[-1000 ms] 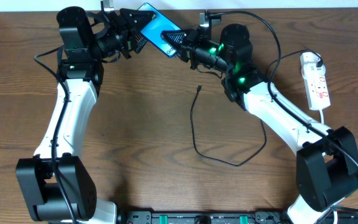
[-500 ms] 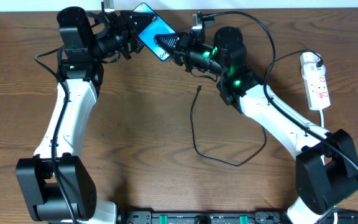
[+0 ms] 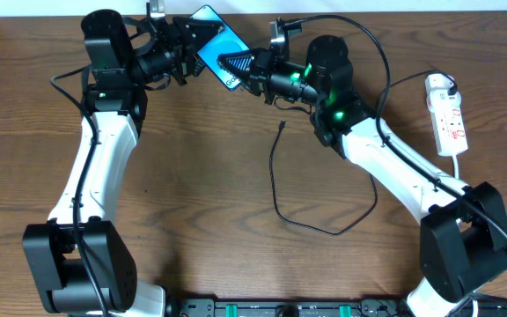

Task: Plug charger to phone and switch on socket

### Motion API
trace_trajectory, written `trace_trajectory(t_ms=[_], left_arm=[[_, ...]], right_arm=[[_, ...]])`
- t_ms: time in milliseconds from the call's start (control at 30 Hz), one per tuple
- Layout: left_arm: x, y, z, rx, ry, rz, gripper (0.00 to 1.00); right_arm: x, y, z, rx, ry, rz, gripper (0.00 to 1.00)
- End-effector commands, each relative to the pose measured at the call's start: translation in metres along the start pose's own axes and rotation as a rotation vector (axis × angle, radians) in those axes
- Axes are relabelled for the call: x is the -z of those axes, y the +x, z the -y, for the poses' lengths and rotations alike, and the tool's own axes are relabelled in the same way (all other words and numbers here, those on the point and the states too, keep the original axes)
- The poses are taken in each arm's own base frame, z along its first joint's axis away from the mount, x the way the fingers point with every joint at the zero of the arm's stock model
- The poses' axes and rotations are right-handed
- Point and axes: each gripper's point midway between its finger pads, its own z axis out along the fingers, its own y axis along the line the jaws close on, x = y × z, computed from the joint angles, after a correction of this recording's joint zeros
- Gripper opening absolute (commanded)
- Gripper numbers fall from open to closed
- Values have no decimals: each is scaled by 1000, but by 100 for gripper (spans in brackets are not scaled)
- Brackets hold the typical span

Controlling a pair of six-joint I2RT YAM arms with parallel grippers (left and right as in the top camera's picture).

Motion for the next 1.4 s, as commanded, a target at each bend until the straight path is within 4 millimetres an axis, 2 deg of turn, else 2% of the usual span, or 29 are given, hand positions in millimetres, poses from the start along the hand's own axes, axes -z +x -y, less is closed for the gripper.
trace_trajectory(t_ms=[0, 233, 400, 567, 1000, 1133, 1267, 1367], left_arm=[[-3, 13, 29, -109, 52, -39, 39], [-3, 14, 29, -127, 53, -42, 39], [-3, 7, 28, -117, 45, -2, 39], [-3, 2, 28, -114, 40, 25, 39], [-4, 5, 27, -104, 38, 12, 39], [-4, 6, 27, -104, 39, 4, 37], [-4, 7, 25, -94, 34, -1, 28], [-4, 7, 23, -85, 28, -2, 25]], right_arm=[[-1, 49, 17, -54, 23, -255, 1], [6, 37, 10, 8, -12, -239, 1], [10, 26, 3, 37, -40, -211, 1], [11, 28, -6, 43, -70, -222, 1], [6, 22, -4, -19, -54, -168, 1], [3, 23, -4, -26, -54, -161, 1], [1, 26, -4, -27, -54, -162, 1], [-1, 29, -5, -27, -54, -163, 1]])
